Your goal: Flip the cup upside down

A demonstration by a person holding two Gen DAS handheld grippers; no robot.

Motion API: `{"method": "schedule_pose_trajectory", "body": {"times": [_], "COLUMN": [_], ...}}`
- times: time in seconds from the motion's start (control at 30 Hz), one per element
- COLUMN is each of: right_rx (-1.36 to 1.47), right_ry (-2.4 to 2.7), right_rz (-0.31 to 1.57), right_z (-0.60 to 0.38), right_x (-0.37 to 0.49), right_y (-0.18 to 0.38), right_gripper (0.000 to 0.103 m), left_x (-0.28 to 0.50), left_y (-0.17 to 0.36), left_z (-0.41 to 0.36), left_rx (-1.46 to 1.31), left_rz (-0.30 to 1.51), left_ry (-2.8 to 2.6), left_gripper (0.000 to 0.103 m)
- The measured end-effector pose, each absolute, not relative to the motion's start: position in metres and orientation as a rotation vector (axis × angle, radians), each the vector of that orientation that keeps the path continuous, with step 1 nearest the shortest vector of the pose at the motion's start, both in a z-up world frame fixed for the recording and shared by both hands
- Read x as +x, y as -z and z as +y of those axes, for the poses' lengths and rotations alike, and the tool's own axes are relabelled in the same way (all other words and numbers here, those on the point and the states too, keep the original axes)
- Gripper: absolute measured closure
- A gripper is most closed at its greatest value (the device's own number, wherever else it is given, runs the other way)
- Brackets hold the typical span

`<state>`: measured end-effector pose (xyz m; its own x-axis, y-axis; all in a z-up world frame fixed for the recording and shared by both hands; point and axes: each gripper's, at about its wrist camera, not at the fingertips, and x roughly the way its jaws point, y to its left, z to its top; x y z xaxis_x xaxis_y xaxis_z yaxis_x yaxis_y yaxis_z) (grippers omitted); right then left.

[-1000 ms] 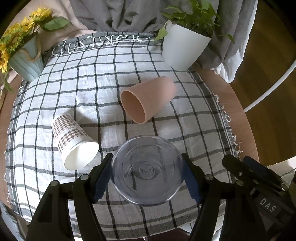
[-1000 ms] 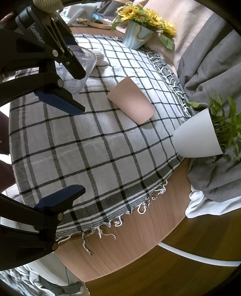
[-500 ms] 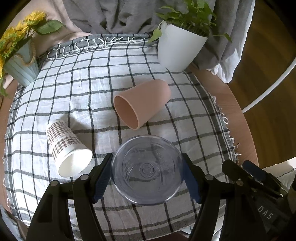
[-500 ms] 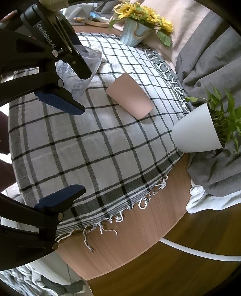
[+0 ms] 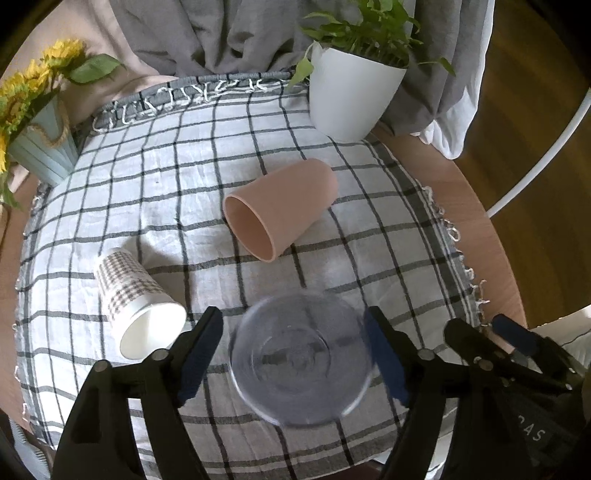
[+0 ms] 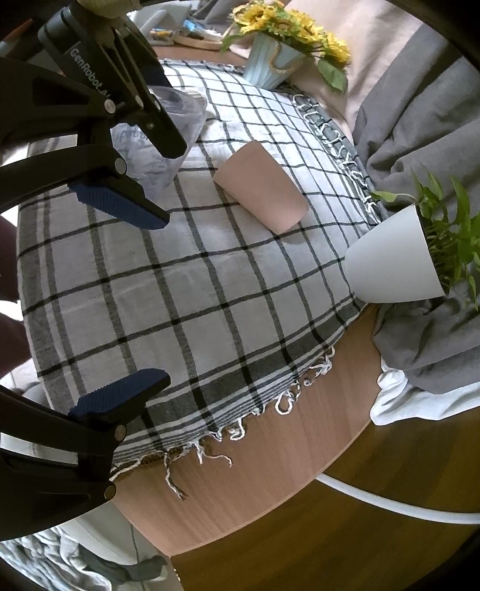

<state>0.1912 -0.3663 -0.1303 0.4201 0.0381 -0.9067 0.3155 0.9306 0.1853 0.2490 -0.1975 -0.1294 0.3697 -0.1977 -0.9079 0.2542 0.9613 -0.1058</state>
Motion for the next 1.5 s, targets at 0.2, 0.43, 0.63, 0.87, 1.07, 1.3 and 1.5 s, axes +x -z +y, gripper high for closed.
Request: {"method": "schedule_pose_trajectory", "body": {"times": [0.2, 0.43, 0.63, 0.87, 1.07, 1.3, 1.5], "right_rx": [0.343, 0.334, 0.325, 0.235, 0.201, 0.180, 0.181], "right_ry": [0.194, 0.205, 0.250, 0.249, 0.184, 0.173, 0.163], "right_rz": [1.122, 1.111, 1.058, 0.925, 0.806, 0.728, 0.683], "right_z": [-0.367, -0.367, -0.366, -0.344, -0.308, -0.265, -0.244], "right_x": [0.191, 0.191, 0.180, 0.152, 0.115, 0.061, 0.018], "right_y": [0.129, 0.129, 0.117, 0.082, 0.059, 0.036, 0.025], "right_gripper": [0.022, 0.022, 0.022, 0.018, 0.013, 0.011, 0.011], "left_x": [0.248, 0.244, 0.223, 0.173, 0.124, 0.064, 0.025], "left_y": [0.130, 0.128, 0.101, 0.071, 0.053, 0.037, 0.028], "left_z": [-0.191, -0.188, -0.180, -0.142, -0.099, -0.065, -0.048], "left_rx": [0.040, 0.024, 0.009, -0.052, -0.068, -0.023, -0.009], "left_rz": [1.146, 1.112, 0.975, 0.813, 0.745, 0.689, 0.666], "left_ry": [0.256, 0.264, 0.289, 0.217, 0.113, 0.065, 0.046], "left_gripper": [0.011, 0.011, 0.008, 0.000, 0.000, 0.000, 0.000]}}
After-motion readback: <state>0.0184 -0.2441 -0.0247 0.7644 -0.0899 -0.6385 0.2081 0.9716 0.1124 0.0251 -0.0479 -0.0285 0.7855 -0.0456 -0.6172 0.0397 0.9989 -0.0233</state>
